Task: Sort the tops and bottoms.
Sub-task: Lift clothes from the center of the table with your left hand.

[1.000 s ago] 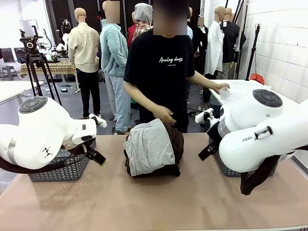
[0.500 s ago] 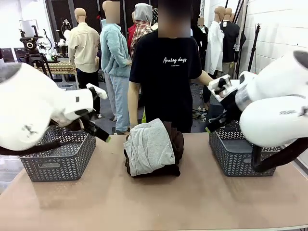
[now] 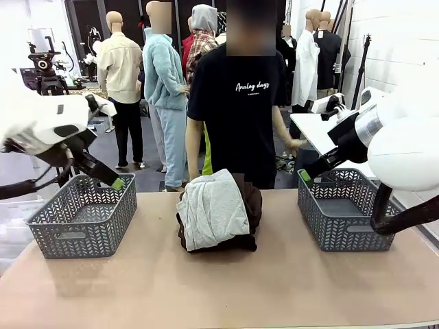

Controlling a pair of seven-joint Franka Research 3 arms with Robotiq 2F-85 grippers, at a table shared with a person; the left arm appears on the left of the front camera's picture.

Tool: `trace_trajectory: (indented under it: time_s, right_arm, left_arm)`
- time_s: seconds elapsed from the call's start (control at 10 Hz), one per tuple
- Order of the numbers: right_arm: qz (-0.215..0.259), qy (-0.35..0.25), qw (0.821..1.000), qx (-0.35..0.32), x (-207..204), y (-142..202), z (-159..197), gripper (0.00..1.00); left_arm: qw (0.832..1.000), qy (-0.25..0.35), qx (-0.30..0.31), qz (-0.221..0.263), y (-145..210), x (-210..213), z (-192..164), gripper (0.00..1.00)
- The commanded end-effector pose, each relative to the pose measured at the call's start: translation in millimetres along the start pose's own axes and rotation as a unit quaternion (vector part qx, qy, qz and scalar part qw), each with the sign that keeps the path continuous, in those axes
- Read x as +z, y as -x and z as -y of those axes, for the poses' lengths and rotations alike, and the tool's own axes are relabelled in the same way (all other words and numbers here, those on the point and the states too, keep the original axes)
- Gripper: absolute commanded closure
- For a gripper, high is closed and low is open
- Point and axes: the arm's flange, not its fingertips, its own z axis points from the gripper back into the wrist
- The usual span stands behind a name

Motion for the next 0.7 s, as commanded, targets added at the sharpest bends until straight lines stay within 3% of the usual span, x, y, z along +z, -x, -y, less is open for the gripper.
trace_trajectory:
  time_s: [0.0,0.1,0.2,0.6]
  right_arm:
    - [0.0,-0.021,1.0,0.011,-5,61,-16,0.0]
    - [-0.002,-0.012,1.0,0.016,-11,60,-14,0.0]
    - [-0.003,-0.004,1.0,0.002,-2,0,-2,0.0]
    - [-0.003,-0.004,1.0,0.002,-2,0,-2,0.0]
  left_arm:
    - [1.0,0.016,-0.015,0.015,95,-17,24,0.0]
    - [1.0,0.012,-0.012,0.02,93,-21,24,0.0]
    - [1.0,0.001,-0.004,0.003,2,8,0,0.0]
    - [1.0,0.001,-0.004,0.003,2,8,0,0.0]
